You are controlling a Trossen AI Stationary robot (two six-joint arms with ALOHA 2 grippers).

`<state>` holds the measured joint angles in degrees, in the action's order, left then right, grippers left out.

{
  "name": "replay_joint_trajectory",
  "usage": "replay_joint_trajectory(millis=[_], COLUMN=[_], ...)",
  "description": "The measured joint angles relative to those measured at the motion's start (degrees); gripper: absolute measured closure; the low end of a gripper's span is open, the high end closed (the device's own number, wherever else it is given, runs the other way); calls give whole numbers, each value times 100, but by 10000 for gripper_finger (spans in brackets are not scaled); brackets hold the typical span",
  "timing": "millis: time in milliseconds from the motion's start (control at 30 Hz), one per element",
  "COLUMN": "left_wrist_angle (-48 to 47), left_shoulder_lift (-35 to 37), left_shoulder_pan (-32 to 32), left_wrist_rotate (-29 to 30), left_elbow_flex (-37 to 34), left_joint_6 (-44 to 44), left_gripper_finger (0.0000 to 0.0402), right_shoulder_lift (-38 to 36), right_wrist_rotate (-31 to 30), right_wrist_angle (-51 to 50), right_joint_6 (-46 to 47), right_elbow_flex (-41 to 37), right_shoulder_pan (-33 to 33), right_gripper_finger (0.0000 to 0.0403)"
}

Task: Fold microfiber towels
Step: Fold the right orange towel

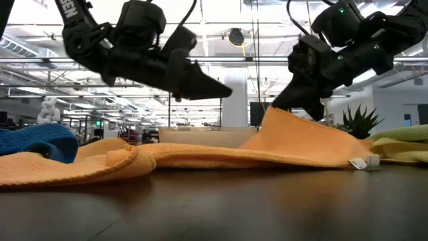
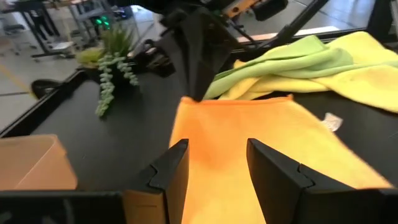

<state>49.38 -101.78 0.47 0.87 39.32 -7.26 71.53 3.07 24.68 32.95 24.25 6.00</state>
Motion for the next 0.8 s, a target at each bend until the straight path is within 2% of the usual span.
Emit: replay_joint_trajectory(millis=[133,233,367,633,800], left_wrist_angle=[-675,-1189,-2118,-2390,-2364], left_shoulder_lift=[0,0,-3,-391,-391], left_shoulder_pan=[-1,20,152,412,446], left_wrist_rotate=[-36,316,302,-819,-950], left_elbow_flex=[489,862,1353,1872,1898], left_joint_6=[-248,-313,-263,29,39], left_gripper_finger=[238,237,218,161,155], right_shoulder_lift=[0,0,0,0,0], right_wrist_rotate=[13,26,159,173,170], right_wrist_angle=[246,352,596,1107,1109], right_joint_6=[19,-38,-61,-11,-20], right_elbow_flex=[0,0,0,0,0], right_shoulder_pan=[-21,-47,-48,-160,-249], right_gripper_finger=[401,402,402,403,403])
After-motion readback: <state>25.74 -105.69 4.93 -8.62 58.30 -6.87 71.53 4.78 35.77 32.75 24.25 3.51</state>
